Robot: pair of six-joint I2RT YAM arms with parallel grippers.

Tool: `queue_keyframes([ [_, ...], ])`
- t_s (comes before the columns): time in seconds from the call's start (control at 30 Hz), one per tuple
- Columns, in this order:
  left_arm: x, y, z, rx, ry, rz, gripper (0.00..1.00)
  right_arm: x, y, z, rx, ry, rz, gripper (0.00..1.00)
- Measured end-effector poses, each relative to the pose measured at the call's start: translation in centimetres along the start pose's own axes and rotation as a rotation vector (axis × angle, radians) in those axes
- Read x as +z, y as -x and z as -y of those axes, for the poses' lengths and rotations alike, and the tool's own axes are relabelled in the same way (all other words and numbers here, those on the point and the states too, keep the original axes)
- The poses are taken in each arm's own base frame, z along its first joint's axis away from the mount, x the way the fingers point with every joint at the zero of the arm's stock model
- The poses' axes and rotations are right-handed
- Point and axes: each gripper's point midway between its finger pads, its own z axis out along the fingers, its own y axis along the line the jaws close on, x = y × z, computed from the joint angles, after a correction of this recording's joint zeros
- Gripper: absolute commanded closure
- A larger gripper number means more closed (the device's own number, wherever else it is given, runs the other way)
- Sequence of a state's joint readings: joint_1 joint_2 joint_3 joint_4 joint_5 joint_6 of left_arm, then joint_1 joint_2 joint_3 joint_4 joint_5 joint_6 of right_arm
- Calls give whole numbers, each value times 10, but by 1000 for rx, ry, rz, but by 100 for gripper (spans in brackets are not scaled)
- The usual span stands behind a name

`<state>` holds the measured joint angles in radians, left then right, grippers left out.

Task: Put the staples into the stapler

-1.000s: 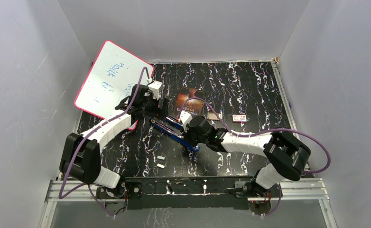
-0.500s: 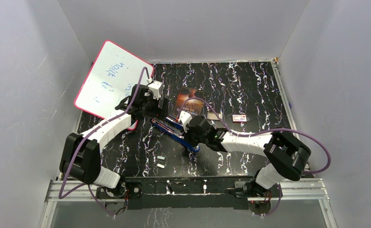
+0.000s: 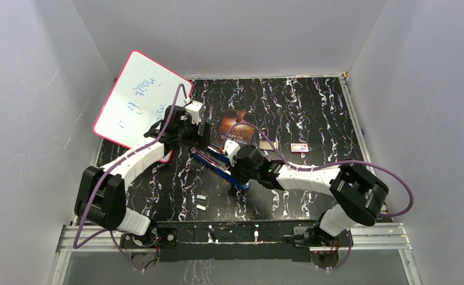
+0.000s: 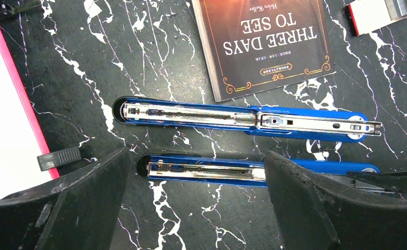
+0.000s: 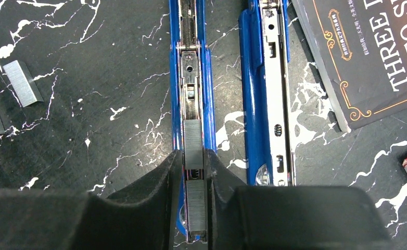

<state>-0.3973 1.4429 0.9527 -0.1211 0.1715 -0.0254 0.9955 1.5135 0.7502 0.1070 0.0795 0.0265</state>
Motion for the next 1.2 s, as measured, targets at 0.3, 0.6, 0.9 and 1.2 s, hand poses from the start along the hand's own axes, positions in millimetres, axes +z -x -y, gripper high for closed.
queue_keyframes([
  [0.3,0,0,0,0,0,0,2,-2,-9,0,-1,-1,-35,65],
  [0.6,0,0,0,0,1,0,2,-9,7,0,1,-1,17,62],
  [0.9,0,0,1,5,1,-1,2,-8,34,7,24,-44,125,63],
  [1.2,0,0,0,8,4,-1,2,-2,54,14,97,-26,211,63],
])
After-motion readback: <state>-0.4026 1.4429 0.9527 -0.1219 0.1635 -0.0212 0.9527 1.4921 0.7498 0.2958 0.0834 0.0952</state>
